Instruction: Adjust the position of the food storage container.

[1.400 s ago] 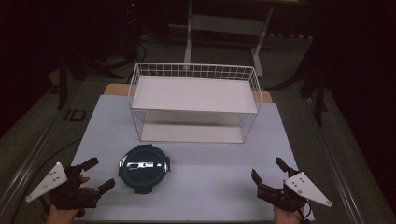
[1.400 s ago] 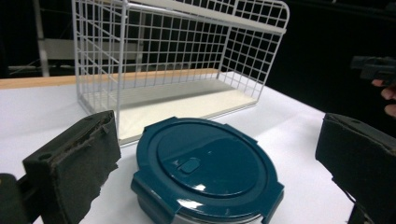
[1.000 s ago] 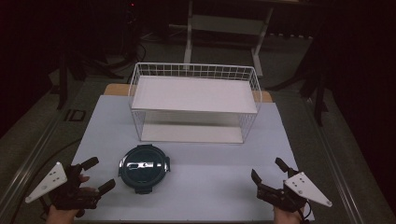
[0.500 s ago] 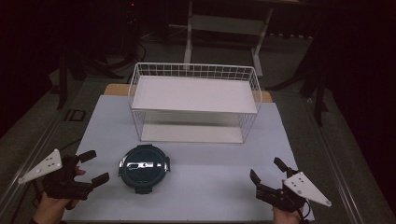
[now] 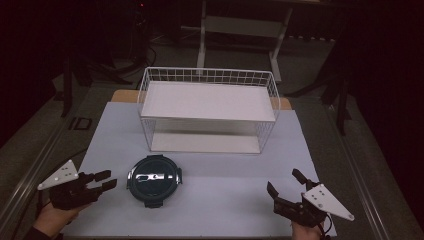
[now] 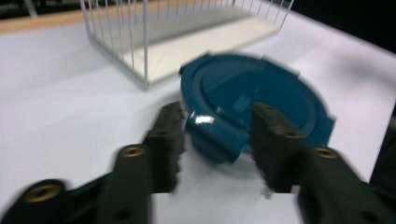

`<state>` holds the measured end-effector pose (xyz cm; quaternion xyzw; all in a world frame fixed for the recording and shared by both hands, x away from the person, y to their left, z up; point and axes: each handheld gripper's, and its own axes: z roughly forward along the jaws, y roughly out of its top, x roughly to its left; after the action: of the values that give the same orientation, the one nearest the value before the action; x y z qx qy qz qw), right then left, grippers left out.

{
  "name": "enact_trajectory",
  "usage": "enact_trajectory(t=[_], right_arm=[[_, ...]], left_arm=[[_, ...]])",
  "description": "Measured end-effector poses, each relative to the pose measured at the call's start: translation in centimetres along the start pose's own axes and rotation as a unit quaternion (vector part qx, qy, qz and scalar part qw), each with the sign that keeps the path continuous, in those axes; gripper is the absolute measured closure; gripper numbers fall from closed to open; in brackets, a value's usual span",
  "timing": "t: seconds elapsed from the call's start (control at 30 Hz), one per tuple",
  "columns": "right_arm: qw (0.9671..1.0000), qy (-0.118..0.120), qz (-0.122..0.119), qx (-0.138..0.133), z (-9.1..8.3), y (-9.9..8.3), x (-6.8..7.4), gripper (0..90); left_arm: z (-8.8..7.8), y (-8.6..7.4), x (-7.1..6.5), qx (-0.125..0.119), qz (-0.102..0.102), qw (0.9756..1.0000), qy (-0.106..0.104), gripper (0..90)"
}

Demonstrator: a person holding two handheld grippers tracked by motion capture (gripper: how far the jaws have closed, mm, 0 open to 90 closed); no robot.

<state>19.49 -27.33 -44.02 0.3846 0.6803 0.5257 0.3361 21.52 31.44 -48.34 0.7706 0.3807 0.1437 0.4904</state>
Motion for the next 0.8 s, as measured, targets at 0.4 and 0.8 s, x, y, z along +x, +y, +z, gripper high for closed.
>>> enact_trajectory(t=[0.4, 0.8], right_arm=[[1.0000, 0.005, 0.004, 0.006, 0.0, -0.1, -0.1, 11.6], [0.9999, 0.008, 0.008, 0.008, 0.1, -0.2, -0.2, 11.6]], left_arm=[[2.9, -1.0, 0.3, 0.090, 0.012, 0.9958, 0.009, 89.7], [4.1, -0.5, -0.1, 0.101, 0.019, 0.9947, 0.003, 89.9]])
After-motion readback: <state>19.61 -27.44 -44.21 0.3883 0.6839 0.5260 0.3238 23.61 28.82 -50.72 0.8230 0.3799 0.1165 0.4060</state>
